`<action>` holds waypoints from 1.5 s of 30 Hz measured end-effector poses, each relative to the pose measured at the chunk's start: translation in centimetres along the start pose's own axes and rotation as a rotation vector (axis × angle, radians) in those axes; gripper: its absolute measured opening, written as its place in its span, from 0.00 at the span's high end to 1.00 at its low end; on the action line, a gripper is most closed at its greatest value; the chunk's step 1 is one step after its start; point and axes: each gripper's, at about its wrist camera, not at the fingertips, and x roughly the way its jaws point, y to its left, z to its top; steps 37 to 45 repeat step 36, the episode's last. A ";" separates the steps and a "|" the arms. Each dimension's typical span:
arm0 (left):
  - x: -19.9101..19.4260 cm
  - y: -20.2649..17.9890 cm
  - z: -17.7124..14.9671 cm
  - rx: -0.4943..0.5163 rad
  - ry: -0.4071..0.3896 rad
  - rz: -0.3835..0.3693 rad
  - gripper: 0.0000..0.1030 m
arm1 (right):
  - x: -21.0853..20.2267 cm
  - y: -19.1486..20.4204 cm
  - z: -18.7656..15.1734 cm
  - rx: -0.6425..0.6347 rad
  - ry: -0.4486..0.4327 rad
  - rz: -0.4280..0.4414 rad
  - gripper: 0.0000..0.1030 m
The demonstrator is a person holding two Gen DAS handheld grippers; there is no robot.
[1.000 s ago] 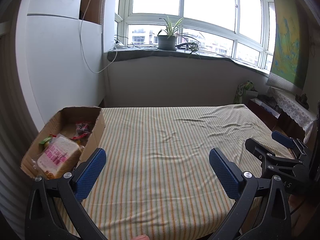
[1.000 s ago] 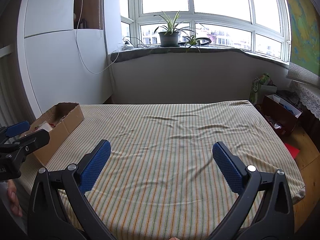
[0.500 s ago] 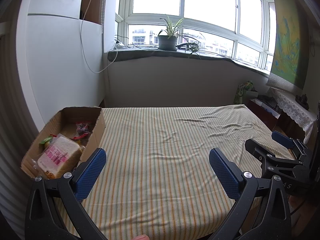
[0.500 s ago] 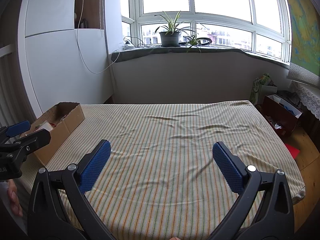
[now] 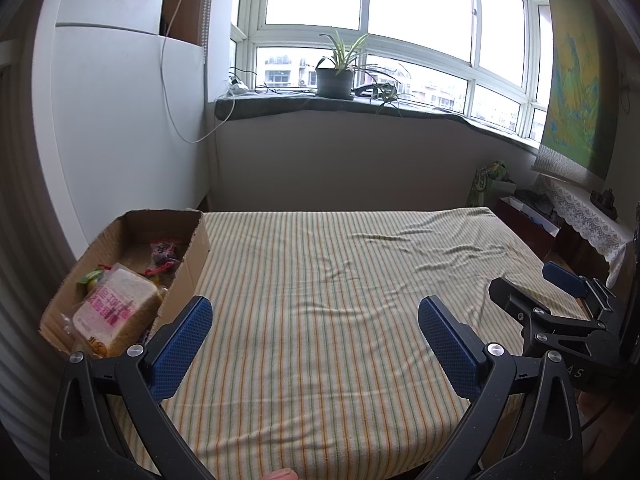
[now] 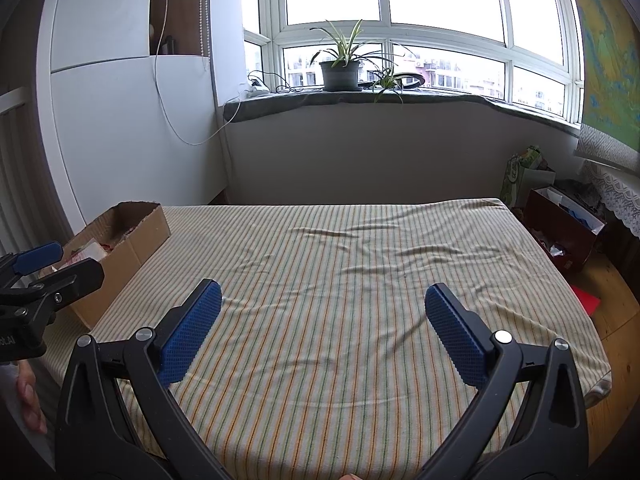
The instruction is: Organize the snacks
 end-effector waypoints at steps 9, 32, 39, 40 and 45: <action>0.1 0.0 -0.2 -0.005 0.005 -0.006 0.01 | 0.1 0.1 -0.2 -0.002 0.004 0.002 0.00; 0.3 -0.5 -1.1 -0.004 0.005 0.038 0.01 | 0.3 0.1 -0.6 -0.006 0.009 0.007 0.00; 0.2 -0.5 -1.1 0.005 0.001 0.060 0.01 | 0.2 0.0 -0.7 -0.010 0.005 0.010 0.00; 0.2 -0.5 -1.1 0.005 0.001 0.060 0.01 | 0.2 0.0 -0.7 -0.010 0.005 0.010 0.00; 0.2 -0.5 -1.1 0.005 0.001 0.060 0.01 | 0.2 0.0 -0.7 -0.010 0.005 0.010 0.00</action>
